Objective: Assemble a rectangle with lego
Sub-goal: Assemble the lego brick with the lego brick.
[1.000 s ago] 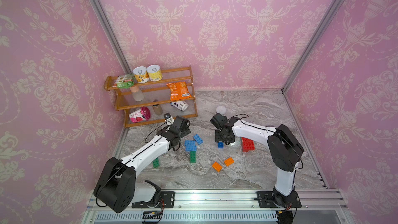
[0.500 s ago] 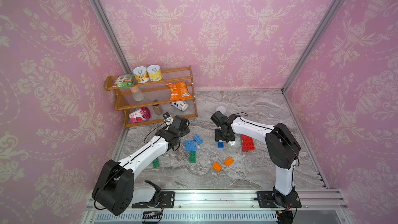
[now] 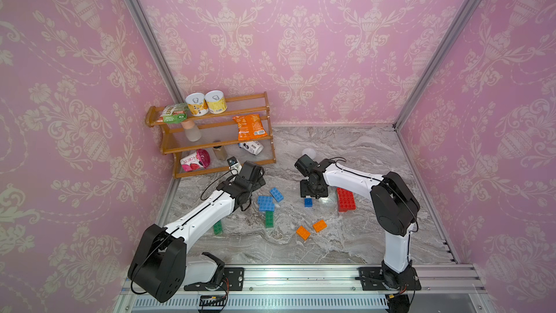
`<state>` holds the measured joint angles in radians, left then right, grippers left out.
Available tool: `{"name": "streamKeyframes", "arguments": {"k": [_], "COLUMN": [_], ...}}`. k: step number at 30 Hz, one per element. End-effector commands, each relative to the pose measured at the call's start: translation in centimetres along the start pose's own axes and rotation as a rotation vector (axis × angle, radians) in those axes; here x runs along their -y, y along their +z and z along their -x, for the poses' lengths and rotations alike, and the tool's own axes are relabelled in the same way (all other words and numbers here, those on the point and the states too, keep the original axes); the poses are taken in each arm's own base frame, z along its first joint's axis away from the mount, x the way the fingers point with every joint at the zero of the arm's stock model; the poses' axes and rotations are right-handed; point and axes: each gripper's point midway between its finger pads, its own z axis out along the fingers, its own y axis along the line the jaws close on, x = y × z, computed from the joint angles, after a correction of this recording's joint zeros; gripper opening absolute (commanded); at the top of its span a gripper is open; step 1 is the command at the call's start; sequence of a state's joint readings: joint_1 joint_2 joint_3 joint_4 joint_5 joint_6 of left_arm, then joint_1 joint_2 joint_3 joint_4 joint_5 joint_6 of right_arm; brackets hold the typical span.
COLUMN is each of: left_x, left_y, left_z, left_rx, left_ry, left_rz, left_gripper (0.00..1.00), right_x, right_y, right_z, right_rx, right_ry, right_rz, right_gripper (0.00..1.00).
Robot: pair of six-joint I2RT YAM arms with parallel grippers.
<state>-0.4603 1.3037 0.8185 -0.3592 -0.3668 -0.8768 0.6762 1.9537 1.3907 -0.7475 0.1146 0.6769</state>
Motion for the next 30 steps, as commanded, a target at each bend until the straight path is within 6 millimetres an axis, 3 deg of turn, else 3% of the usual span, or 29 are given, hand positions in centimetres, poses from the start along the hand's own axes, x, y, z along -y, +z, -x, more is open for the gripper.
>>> {"name": "streamKeyframes", "arguments": {"k": [1,7,14,18,24,30], "left_x": [-0.2,-0.2,-0.2,-0.3,-0.8,-2.7], "left_y": [-0.2,-0.2,-0.3,-0.5,-1.0,-1.7], "left_z": [0.1,0.1,0.1,0.3,0.6,0.0], "left_rx": [-0.005,-0.004,-0.004,0.001,0.014,-0.001], "left_ry": [0.008,0.005,0.008,0.01,0.009,0.015], "left_rz": [-0.005,-0.006,-0.007,-0.005,0.008,0.061], "left_gripper": [0.99,0.99,0.99,0.99,0.99,0.99], "right_x": [3.9,3.5,2.7,2.0,1.4,0.1], "right_y": [2.1,0.6,-0.4,-1.1,-2.8,-5.2], "right_z": [-5.3,-4.8,-4.2,-3.9,-3.5,-3.4], "right_rx": [-0.198,-0.164,-0.139,-0.12,-0.083,-0.013], "right_ry": [-0.028,-0.026,-0.04,-0.051,-0.047,-0.042], "right_rz": [-0.145,-0.132,-0.123,-0.102,-0.064,0.016], "right_gripper": [0.38,0.51,0.78,0.87,0.89,0.9]}}
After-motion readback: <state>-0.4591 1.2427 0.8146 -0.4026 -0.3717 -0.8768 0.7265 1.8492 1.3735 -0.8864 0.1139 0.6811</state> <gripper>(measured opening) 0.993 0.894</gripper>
